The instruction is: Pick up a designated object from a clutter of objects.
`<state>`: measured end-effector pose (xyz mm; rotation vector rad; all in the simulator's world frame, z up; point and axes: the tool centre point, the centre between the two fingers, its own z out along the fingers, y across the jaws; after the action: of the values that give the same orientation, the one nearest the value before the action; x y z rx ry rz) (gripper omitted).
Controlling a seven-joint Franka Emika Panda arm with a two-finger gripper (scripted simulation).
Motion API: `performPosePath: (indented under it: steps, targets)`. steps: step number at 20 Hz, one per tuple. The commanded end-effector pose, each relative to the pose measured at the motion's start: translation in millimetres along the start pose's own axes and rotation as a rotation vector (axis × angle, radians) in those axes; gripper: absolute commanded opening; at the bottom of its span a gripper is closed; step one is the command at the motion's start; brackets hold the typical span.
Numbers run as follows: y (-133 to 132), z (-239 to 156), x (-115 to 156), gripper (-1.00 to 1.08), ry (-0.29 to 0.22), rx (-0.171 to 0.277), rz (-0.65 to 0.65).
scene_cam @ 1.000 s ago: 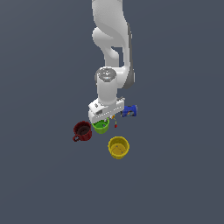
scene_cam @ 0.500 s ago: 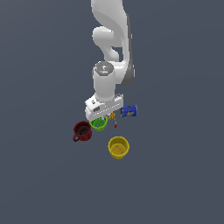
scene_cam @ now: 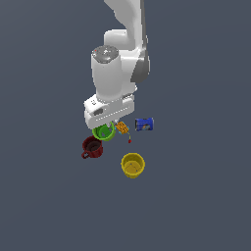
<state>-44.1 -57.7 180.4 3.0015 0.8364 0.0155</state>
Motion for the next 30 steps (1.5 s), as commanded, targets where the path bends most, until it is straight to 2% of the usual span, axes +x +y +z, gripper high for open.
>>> performPosePath:
  steps: [1,18,30]
  targets:
    - [10,-24,1,-1.0,0.002,-0.001,0.0]
    - [80,-180,13,-1.0,0.002,-0.001,0.0]
    - [118,-260,21,-1.0,0.001,-0.002,0.0]
